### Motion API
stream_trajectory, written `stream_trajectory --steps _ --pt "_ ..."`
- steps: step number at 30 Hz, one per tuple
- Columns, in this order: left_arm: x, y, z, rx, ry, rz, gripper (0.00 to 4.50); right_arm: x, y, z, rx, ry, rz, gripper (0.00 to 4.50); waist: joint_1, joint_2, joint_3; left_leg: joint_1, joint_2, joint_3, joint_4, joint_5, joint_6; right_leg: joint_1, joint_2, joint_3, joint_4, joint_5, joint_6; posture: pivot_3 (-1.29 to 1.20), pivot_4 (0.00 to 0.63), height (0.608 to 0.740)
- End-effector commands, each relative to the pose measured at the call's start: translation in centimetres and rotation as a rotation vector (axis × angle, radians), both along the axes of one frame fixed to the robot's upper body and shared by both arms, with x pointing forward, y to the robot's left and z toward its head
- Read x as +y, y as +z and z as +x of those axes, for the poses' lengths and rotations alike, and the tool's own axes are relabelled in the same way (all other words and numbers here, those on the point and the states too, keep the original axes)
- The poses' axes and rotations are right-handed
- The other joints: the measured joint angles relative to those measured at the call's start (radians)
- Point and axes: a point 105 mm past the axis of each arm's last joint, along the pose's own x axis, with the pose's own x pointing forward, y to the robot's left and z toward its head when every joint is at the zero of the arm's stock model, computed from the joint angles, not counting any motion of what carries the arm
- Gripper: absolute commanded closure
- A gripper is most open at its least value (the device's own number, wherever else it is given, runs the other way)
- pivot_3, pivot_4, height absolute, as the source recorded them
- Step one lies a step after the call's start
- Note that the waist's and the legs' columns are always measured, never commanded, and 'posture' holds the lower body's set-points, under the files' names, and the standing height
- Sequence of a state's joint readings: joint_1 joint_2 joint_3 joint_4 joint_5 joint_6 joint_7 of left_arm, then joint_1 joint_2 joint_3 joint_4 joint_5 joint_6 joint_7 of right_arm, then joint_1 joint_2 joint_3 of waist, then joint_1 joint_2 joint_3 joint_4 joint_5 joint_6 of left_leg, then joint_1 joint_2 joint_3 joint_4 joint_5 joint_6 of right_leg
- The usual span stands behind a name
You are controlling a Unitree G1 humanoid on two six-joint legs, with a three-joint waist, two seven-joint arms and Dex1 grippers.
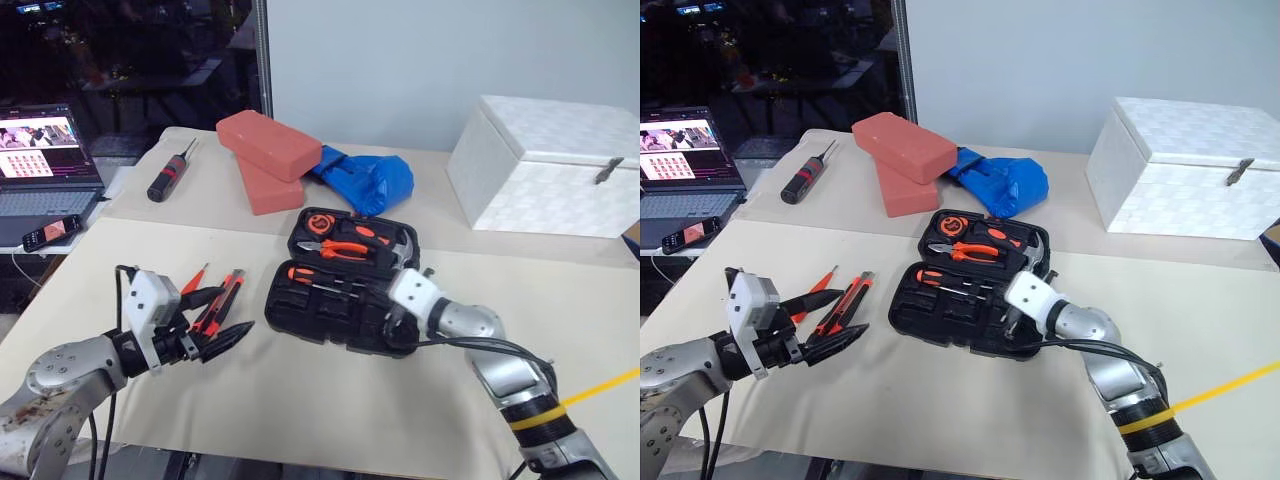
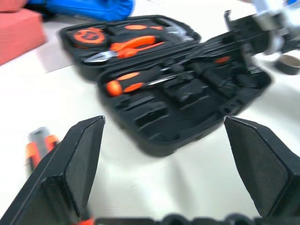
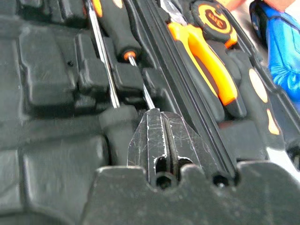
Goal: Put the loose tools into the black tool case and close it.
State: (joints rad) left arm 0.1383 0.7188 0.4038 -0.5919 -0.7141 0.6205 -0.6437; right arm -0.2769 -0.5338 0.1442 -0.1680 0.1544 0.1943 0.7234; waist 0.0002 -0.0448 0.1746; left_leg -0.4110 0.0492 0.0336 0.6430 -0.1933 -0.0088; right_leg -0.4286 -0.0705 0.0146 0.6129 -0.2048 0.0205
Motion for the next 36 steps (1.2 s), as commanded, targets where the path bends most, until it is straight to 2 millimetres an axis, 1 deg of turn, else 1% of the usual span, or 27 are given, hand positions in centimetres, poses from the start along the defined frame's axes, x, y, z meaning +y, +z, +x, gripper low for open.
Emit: stream_trajectory --steps 1,2,3,4,5,6,7,8,9,10,12,15,17,19,20,21,22,23,24,27,28,29,30,31,33,35,36 --pt "4.6 0.5 1.7 0.009 0.321 0.021 0.14 0.8 5.7 -4.0 -0.003 0.243 0.165 3.79 -0.002 0.001 0.0 0.0 0.0 0.0 0.0 0.0 0.0 0.0 0.001 0.0 0.001 0.003 0.005 0.0 0.15 0.74" --pt "5.5 0.2 2.0 0.04 0.385 0.034 0.14 0.8 6.1 -4.8 0.018 0.288 0.162 3.43 -0.003 0.0 0.0 0.001 0.001 -0.001 0.0 0.0 0.0 0.0 0.002 0.0 0.001 0.003 0.005 0.0 0.15 0.74" --pt "6.0 -0.1 2.2 0.077 0.407 0.051 0.14 0.7 6.3 -5.7 0.038 0.332 0.148 2.99 -0.002 0.0 0.0 0.003 0.002 -0.001 0.0 0.0 0.0 0.002 0.002 0.0 0.001 0.003 0.005 0.0 0.15 0.74" --pt "6.4 -0.3 2.5 0.102 0.429 0.058 0.14 0.6 6.4 -6.5 0.059 0.37 0.132 2.75 -0.002 0.0 0.001 0.004 0.002 -0.001 0.0 0.0 0.0 0.003 0.002 -0.001 0.001 0.002 0.003 0.0 0.15 0.74" --pt "6.8 -0.6 2.7 0.137 0.448 0.063 0.14 0.5 6.5 -7.1 0.076 0.401 0.117 2.35 -0.002 0.0 0.001 0.005 0.002 -0.001 0.0 0.0 0.0 0.003 0.002 -0.001 0.002 -0.001 -0.001 0.0 0.15 0.74" --pt "7.1 -1.2 3.0 0.171 0.468 0.086 0.14 0.3 6.7 -7.5 0.088 0.418 0.11 2.04 -0.001 0.0 0.001 0.005 0.001 -0.001 0.0 0.0 0.0 0.003 0.002 -0.001 0.002 -0.001 -0.002 0.0 0.15 0.74" --pt "7.4 -1.5 3.1 0.195 0.481 0.102 0.14 0.2 6.9 -7.8 0.096 0.428 0.104 1.69 0.0 -0.001 0.001 0.005 0.001 -0.001 0.0 0.0 0.0 0.003 0.002 -0.001 0.002 -0.001 -0.002 0.0 0.15 0.74" --pt "7.6 -1.9 3.3 0.22 0.492 0.114 0.14 0.0 7.1 -7.9 0.098 0.431 0.1 1.44 0.0 0.0 0.001 0.005 0.001 -0.001 0.0 0.0 0.0 0.003 0.002 -0.001 0.002 -0.001 -0.002 0.0 0.15 0.74" --pt "7.8 -2.1 3.5 0.236 0.505 0.125 0.14 -0.1 7.2 -8.0 0.096 0.429 0.099 0.92 0.001 0.0 0.001 0.005 0.001 -0.001 0.0 0.0 0.0 0.003 0.001 0.0 0.001 -0.001 -0.002 0.0 0.15 0.74" --pt "7.9 -2.3 3.6 0.25 0.513 0.132 0.14 -0.1 7.4 -8.0 0.089 0.424 0.097 0.68 0.001 -0.001 0.001 0.005 0.0 -0.001 0.0 0.0 0.0 0.003 0.001 0.0 0.001 -0.001 -0.002 0.0 0.15 0.74" --pt "8.3 -3.1 4.0 0.285 0.536 0.165 0.14 -0.4 7.4 -8.0 0.086 0.412 0.08 0.01 0.001 -0.001 0.001 0.005 0.0 0.0 0.0 0.0 0.0 0.003 0.0 0.0 0.001 -0.001 -0.002 0.0 0.15 0.74" --pt "8.0 -4.0 4.6 0.312 0.52 0.178 0.14 -0.6 7.4 -7.8 0.072 0.389 0.075 0.01 0.001 -0.001 0.001 0.003 0.0 0.0 0.0 -0.001 -0.001 0.001 0.0 0.0 0.001 -0.001 -0.002 0.0 0.15 0.74" --pt "7.4 -4.5 4.9 0.333 0.494 0.173 0.66 -0.7 7.3 -7.8 0.061 0.378 0.064 0.0 0.002 -0.001 0.001 0.001 0.0 0.0 0.0 -0.001 -0.001 0.0 0.001 0.0 0.001 -0.001 -0.002 0.0 0.15 0.74" --pt "7.3 -5.0 5.1 0.347 0.483 0.183 1.1 -0.7 7.1 -7.8 0.053 0.372 0.057 0.0 0.004 -0.001 0.001 0.0 0.0 0.0 0.0 -0.001 -0.001 -0.001 0.001 0.0 0.001 -0.001 -0.002 0.0 0.15 0.74" --pt "7.3 -5.2 5.1 0.344 0.47 0.186 1.56 -0.7 7.0 -7.9 0.052 0.368 0.057 0.0 0.003 -0.001 0.001 -0.001 0.0 0.0 0.0 -0.001 -0.002 -0.002 0.001 0.0 0.001 0.0 -0.001 0.0 0.15 0.74" --pt "7.3 -5.3 5.2 0.337 0.46 0.188 1.78 -0.7 6.9 -7.9 0.049 0.364 0.054 0.0 0.003 -0.001 0.001 -0.001 0.0 0.0 0.0 -0.001 -0.002 -0.002 0.001 0.0 0.001 0.0 -0.001 0.0 0.15 0.74" --pt "7.3 -5.3 5.2 0.332 0.453 0.188 2.15 -0.8 6.9 -8.0 0.048 0.361 0.052 0.0 0.004 -0.001 0.001 -0.002 0.0 0.0 0.0 -0.001 -0.002 -0.003 0.0 0.0 0.001 0.0 -0.001 0.0 0.15 0.74" --pt "7.3 -5.2 5.2 0.324 0.443 0.184 2.29 -0.8 6.8 -8.0 0.047 0.359 0.049 0.0 0.005 -0.001 0.001 -0.002 0.0 0.0 0.0 -0.001 -0.002 -0.003 0.0 0.0 0.001 0.0 -0.001 0.0 0.15 0.74" --pt "7.1 -5.0 5.2 0.312 0.426 0.171 2.83 -0.8 6.7 -8.0 0.046 0.355 0.049 0.0 0.007 -0.001 0.001 -0.002 0.0 0.0 0.0 -0.001 -0.002 -0.003 0.0 0.0 0.001 -0.001 -0.002 0.0 0.15 0.74" --pt "6.7 -3.1 4.8 0.226 0.344 0.1 3.84 -1.2 6.5 -8.1 0.042 0.336 0.065 0.0 0.008 -0.001 0.001 -0.002 0.0 0.0 0.0 -0.001 -0.002 -0.003 0.0 0.0 0.001 -0.001 -0.002 0.0 0.15 0.74" --pt "6.4 -2.0 4.7 0.185 0.299 0.086 3.84 -1.3 6.5 -8.1 0.038 0.327 0.073 0.0 0.009 -0.001 0.001 -0.002 0.0 0.0 0.0 -0.001 -0.002 -0.004 0.0 0.0 0.001 -0.001 -0.002 0.0 0.15 0.74" --pt "6.2 -1.4 4.6 0.159 0.269 0.081 3.84 -1.4 6.5 -8.2 0.035 0.32 0.079 0.0 0.009 -0.001 0.001 -0.003 0.0 0.0 0.0 -0.001 -0.002 -0.005 0.0 0.0 0.001 -0.001 -0.002 0.0 0.15 0.74" --pt "5.6 -0.2 4.5 0.132 0.211 0.062 3.84 -1.5 6.5 -8.3 0.032 0.313 0.085 0.0 0.01 -0.001 0.001 -0.004 0.0 0.0 0.0 -0.001 -0.002 -0.006 0.0 0.0 0.001 -0.001 -0.002 0.0 0.15 0.74" --pt "5.2 0.5 4.4 0.117 0.172 0.05 3.84 -1.6 6.5 -8.4 0.029 0.309 0.087 0.0 0.01 -0.001 0.001 -0.005 0.0 0.0 0.0 -0.001 -0.002 -0.006 0.0 0.0 0.002 -0.001 -0.002 0.0 0.15 0.74" --pt "3.5 2.0 4.0 0.091 0.038 0.071 3.84 -1.9 6.9 -8.5 0.01 0.286 0.107 0.0 0.015 -0.001 0.001 -0.005 0.0 0.0 0.0 -0.001 -0.002 -0.007 0.0 0.0 0.002 -0.001 -0.002 0.0 0.15 0.74" --pt "-0.1 3.1 3.4 0.06 -0.204 0.171 3.84 -2.8 7.5 -8.9 -0.018 0.237 0.121 0.0 0.02 -0.001 0.001 -0.005 0.0 0.0 0.001 -0.001 -0.002 -0.007 0.0 0.0 0.003 -0.001 -0.002 0.0 0.15 0.74" --pt "-1.3 3.2 3.3 0.062 -0.287 0.206 3.84 -3.2 7.5 -9.0 -0.024 0.216 0.114 0.0 0.022 -0.001 0.001 -0.006 0.0 0.001 0.002 -0.001 -0.002 -0.007 0.0 0.0 0.003 -0.001 -0.002 0.0 0.15 0.74"
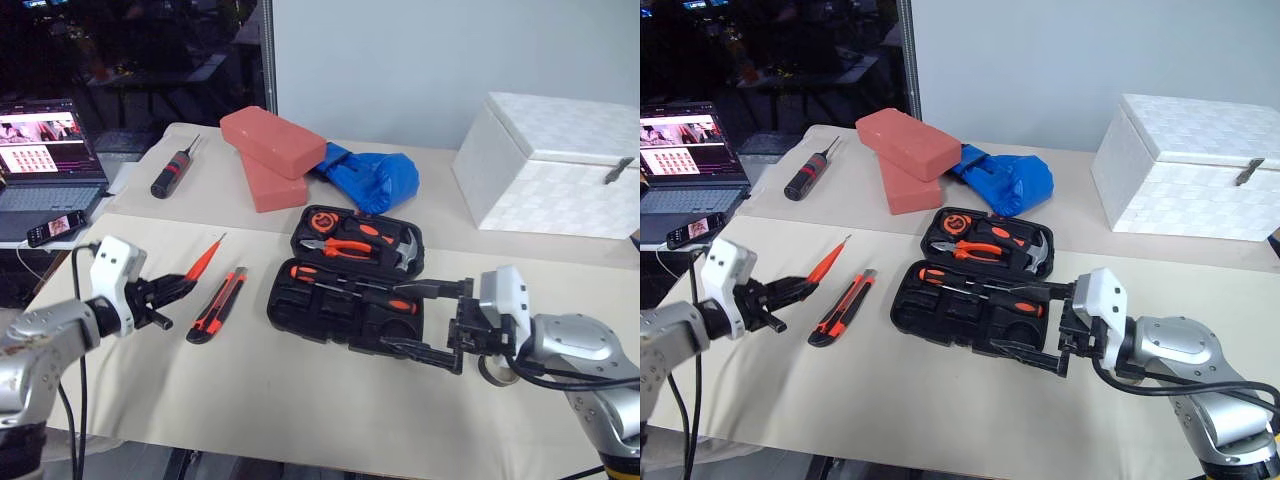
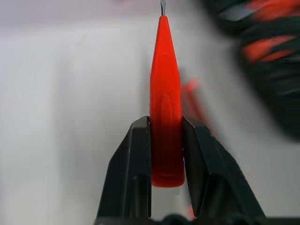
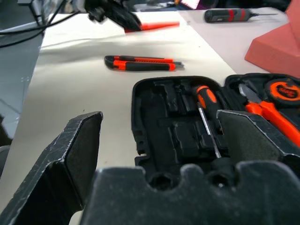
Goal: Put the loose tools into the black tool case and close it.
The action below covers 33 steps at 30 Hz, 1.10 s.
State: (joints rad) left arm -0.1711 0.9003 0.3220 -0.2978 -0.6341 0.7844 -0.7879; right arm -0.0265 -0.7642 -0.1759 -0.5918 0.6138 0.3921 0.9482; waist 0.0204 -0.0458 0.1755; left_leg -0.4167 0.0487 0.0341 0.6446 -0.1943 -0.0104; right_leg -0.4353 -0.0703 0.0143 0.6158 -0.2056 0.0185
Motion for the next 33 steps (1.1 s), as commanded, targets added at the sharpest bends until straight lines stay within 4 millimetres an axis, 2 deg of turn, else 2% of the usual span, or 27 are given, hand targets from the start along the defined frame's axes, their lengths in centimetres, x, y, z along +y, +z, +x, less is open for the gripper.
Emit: stream_trajectory --steps 1,6,11,19,25,33 --pt "-5.3 1.7 -1.0 -0.061 -0.369 0.129 3.84 -1.2 1.9 -0.9 -0.105 -0.058 0.004 0.0 0.005 0.0 0.0 0.0 0.0 0.0 0.0 0.0 0.0 0.0 0.0 0.0 0.0 0.0 0.0 0.0 0.15 0.74" --pt "-9.4 0.3 1.5 -0.102 -0.647 0.364 3.84 -3.4 1.7 -2.2 -0.095 -0.155 -0.052 0.0 0.016 0.002 -0.001 0.001 -0.002 0.001 0.002 0.0 0.0 0.004 -0.001 0.001 -0.003 0.001 0.002 0.0 0.15 0.74" --pt "-12.7 -1.0 4.5 -0.083 -0.805 0.485 3.84 -4.9 1.6 -3.8 -0.072 -0.213 -0.105 0.0 0.015 0.001 -0.001 0.0 -0.001 0.0 0.005 0.0 0.0 0.005 0.003 0.002 -0.001 0.001 0.002 0.0 0.15 0.74" --pt "-13.0 -3.1 6.9 -0.058 -0.912 0.621 3.84 -4.7 1.6 -4.6 -0.075 -0.24 -0.124 0.0 -0.011 0.001 -0.001 0.0 0.0 -0.001 0.009 0.0 0.001 0.006 0.004 0.004 -0.001 0.002 0.004 0.0 0.15 0.74" --pt "-13.3 -4.1 7.4 -0.024 -0.947 0.667 3.84 -4.5 1.4 -4.9 -0.069 -0.272 -0.123 0.0 -0.009 0.001 -0.001 -0.001 0.0 -0.002 0.015 -0.002 0.003 0.01 0.005 0.004 -0.001 0.002 0.005 0.0 0.15 0.74" --pt "-14.1 -4.4 7.4 -0.004 -0.956 0.661 3.84 -4.5 1.2 -5.0 -0.063 -0.286 -0.118 0.0 -0.01 0.001 -0.001 0.0 0.0 -0.002 0.016 -0.002 0.003 0.011 0.005 0.005 -0.001 0.003 0.006 0.0 0.15 0.74"
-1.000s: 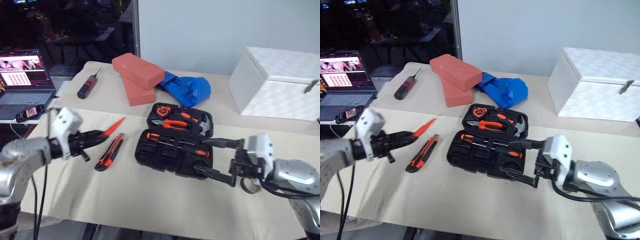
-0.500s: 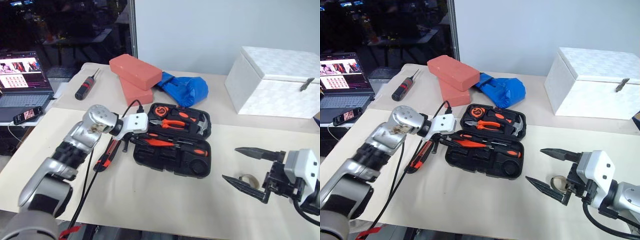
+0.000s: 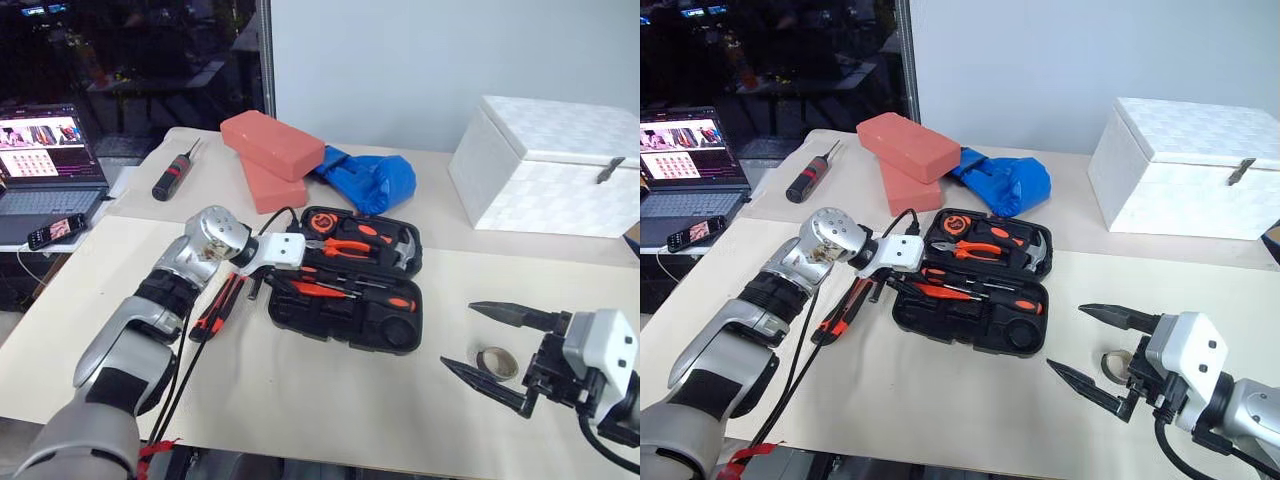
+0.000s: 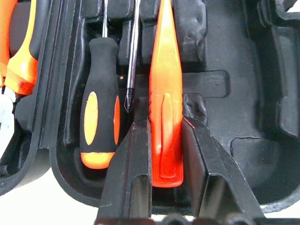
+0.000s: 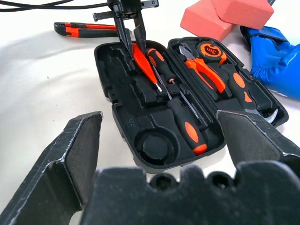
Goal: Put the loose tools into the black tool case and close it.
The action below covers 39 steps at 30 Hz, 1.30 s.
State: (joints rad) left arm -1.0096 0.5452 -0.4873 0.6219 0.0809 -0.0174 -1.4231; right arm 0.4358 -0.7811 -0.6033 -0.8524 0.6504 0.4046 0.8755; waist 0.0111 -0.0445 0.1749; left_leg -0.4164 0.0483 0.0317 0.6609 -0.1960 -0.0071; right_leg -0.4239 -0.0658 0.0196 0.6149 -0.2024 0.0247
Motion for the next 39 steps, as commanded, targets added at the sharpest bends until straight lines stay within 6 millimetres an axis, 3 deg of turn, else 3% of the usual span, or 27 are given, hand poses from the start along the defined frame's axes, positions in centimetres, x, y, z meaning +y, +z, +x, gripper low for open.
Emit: stream_trajectory --steps 1,32,34,37,39 --pt "-0.2 -0.1 -0.3 0.021 -0.017 0.021 3.84 0.2 0.8 -0.2 -0.04 0.001 -0.001 0.0 -0.001 0.0 0.0 0.0 0.0 0.0 0.0 0.0 0.0 0.0 0.0 0.0 0.0 0.0 0.0 0.0 0.15 0.74" --pt "0.5 0.8 -0.3 0.028 0.0 0.111 3.84 0.4 0.9 0.0 -0.049 0.025 -0.013 0.0 -0.011 0.0 0.0 0.0 0.001 0.0 0.0 -0.001 0.001 0.0 0.001 0.001 0.0 0.0 0.0 0.0 0.15 0.74" --pt "0.2 1.2 -0.3 0.023 -0.001 0.082 3.01 0.4 0.9 0.0 -0.049 0.025 -0.014 0.0 -0.011 0.0 0.0 0.0 0.001 0.0 0.0 -0.001 0.001 0.0 0.001 0.001 0.001 0.0 0.0 0.0 0.15 0.74" --pt "-0.7 2.3 -0.1 0.0 0.001 0.005 2.18 0.3 0.9 0.0 -0.049 0.025 -0.015 0.0 -0.009 0.0 0.0 0.0 0.001 0.0 0.0 -0.001 0.001 0.0 0.001 0.001 0.001 0.0 0.0 0.0 0.15 0.74" --pt "-0.9 3.3 -0.4 -0.007 -0.015 -0.046 2.18 0.4 0.9 0.1 -0.052 0.028 -0.013 0.0 -0.009 0.0 0.0 0.0 0.001 0.0 0.0 -0.001 0.001 0.0 0.001 0.001 0.001 0.0 0.0 0.0 0.15 0.74"
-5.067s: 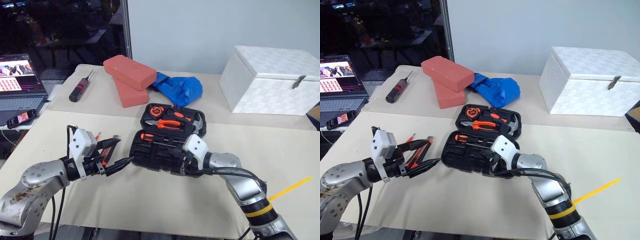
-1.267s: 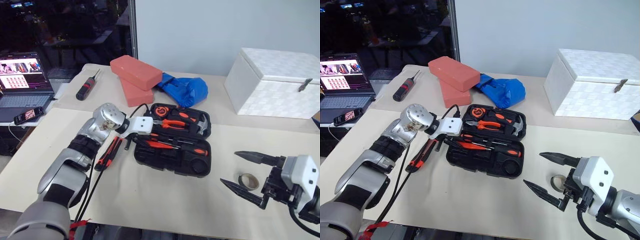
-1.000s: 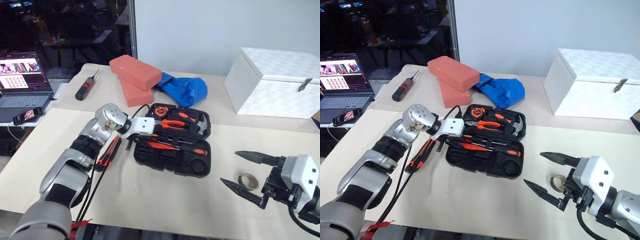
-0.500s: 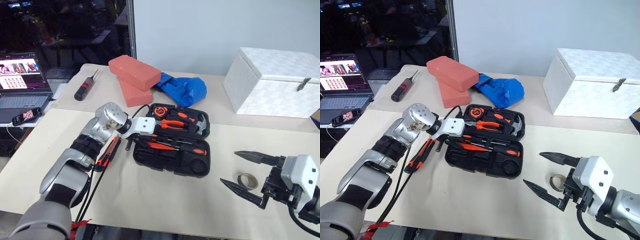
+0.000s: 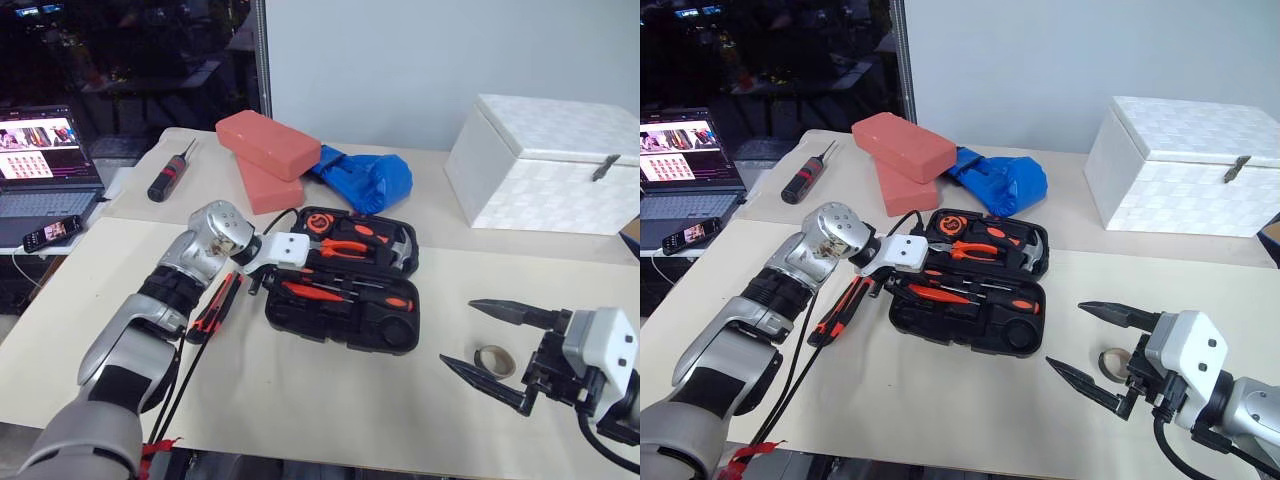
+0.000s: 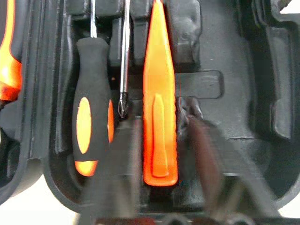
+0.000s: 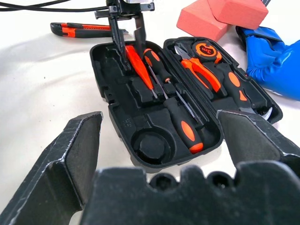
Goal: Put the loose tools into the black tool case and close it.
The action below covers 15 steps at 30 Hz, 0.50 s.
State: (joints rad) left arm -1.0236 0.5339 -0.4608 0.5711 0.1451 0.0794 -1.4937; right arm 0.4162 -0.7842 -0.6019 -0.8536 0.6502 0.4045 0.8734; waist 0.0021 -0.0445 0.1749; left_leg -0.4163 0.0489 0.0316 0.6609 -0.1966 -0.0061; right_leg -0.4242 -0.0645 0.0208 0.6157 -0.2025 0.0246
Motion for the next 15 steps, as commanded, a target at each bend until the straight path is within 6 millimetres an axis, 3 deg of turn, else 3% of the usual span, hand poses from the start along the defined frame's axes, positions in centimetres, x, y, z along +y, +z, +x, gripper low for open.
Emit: stream_trajectory --steps 1,3,6,10,15 --pt "-1.1 3.4 -0.4 -0.025 -0.012 -0.159 2.18 0.3 0.6 0.0 -0.035 0.023 -0.01 0.0 0.0 0.0 0.0 0.0 0.0 0.0 0.0 0.0 0.0 0.0 0.0 0.0 0.0 0.0 0.0 0.0 0.15 0.74" --pt "-1.3 4.6 -0.7 0.017 0.023 -0.268 2.18 0.3 0.7 0.2 -0.037 0.026 -0.009 0.0 0.001 0.0 0.0 -0.001 0.0 0.0 0.0 0.0 0.0 0.0 0.0 0.0 0.0 0.0 0.0 0.0 0.15 0.74" --pt "-1.8 6.0 -0.9 0.077 0.1 -0.428 2.87 0.3 0.7 0.3 -0.039 0.028 -0.008 0.0 0.001 0.0 0.0 -0.001 0.0 0.0 0.0 0.0 0.0 0.0 0.0 0.0 0.0 0.0 0.0 0.0 0.15 0.74" --pt "-2.5 5.3 -0.9 0.071 0.227 -0.579 4.41 0.5 0.6 0.5 -0.038 0.035 -0.003 0.0 0.001 0.0 0.0 0.001 0.0 0.0 0.0 0.0 0.0 0.0 0.0 0.001 0.001 0.001 0.002 0.0 0.15 0.74" --pt "-2.8 2.8 -1.0 0.036 0.448 -0.682 4.47 0.7 0.7 0.3 -0.035 0.038 0.0 0.0 0.003 0.001 0.0 0.001 0.0 -0.001 0.0 0.0 0.0 0.0 0.001 0.002 0.002 0.003 0.005 0.0 0.15 0.74"
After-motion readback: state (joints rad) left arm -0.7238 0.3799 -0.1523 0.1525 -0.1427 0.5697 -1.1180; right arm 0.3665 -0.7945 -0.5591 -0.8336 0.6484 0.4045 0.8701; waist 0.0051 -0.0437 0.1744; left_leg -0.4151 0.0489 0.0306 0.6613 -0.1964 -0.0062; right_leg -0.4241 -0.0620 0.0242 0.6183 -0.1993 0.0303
